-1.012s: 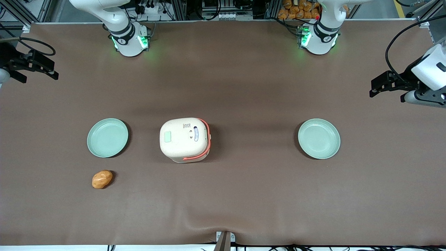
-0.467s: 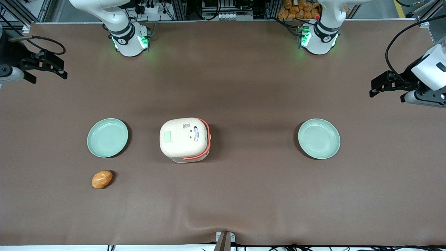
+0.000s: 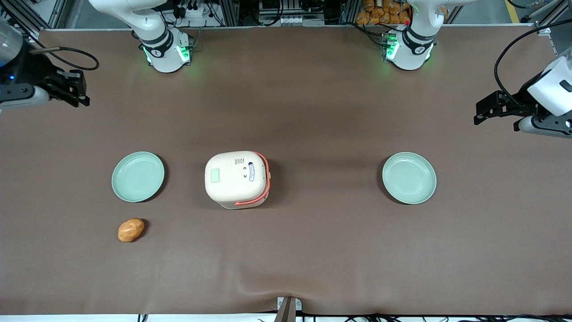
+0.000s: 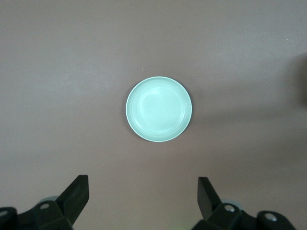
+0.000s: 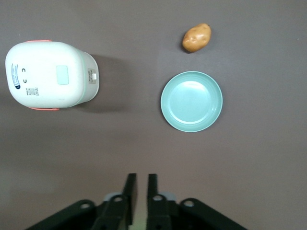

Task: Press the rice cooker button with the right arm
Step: 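Move the right gripper over the rice cooker's front button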

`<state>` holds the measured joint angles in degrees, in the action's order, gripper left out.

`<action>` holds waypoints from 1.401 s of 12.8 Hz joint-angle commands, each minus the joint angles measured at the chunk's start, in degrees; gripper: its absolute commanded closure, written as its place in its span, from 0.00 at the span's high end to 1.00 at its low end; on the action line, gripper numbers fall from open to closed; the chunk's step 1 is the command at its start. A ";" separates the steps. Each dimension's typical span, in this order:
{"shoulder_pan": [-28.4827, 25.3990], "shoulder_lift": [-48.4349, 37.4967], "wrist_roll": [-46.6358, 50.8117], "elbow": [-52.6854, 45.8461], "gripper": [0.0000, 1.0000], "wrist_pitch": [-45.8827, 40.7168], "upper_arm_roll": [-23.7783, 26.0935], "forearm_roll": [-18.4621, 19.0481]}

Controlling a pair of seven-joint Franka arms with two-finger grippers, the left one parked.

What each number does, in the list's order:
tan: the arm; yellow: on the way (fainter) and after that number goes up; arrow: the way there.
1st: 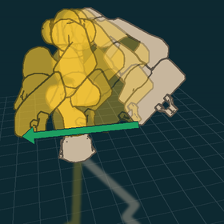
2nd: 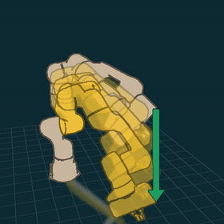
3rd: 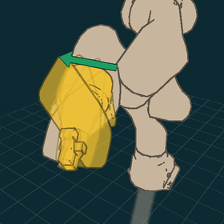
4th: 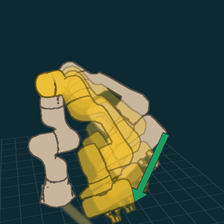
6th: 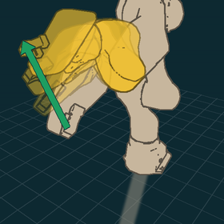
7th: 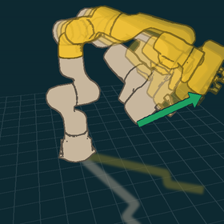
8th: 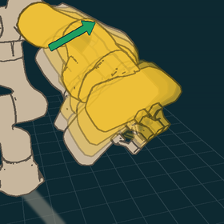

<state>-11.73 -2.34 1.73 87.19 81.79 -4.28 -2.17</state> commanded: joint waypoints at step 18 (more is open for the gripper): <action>-6.90 14.45 20.58 4.65 0.00 19.53 8.68 0.14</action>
<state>-17.64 10.68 18.54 91.66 99.15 4.09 -2.21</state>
